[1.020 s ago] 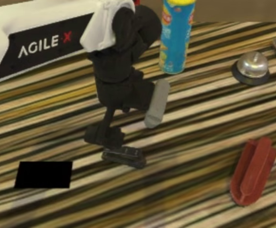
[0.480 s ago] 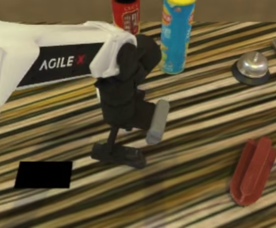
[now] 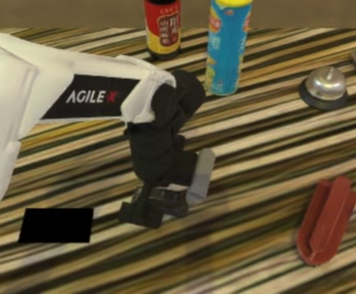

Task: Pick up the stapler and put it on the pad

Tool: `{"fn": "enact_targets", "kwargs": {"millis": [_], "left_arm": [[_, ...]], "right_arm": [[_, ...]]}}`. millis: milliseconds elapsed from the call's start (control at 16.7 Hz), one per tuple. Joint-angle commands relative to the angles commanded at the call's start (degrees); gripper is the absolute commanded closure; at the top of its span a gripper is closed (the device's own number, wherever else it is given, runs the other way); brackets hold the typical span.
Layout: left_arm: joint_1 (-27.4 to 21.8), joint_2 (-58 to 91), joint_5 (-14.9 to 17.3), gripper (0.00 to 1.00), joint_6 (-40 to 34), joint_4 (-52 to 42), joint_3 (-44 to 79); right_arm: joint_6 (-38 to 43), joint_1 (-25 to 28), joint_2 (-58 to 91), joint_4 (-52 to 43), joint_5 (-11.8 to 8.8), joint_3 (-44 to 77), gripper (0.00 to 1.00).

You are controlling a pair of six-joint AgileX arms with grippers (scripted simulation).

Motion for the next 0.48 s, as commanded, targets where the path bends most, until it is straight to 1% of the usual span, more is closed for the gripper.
{"fn": "enact_targets", "kwargs": {"millis": [480], "left_arm": [[0.0, 0.0, 0.0, 0.6, 0.0, 0.0, 0.0]], "right_arm": [[0.0, 0.0, 0.0, 0.0, 0.0, 0.0, 0.0]]}}
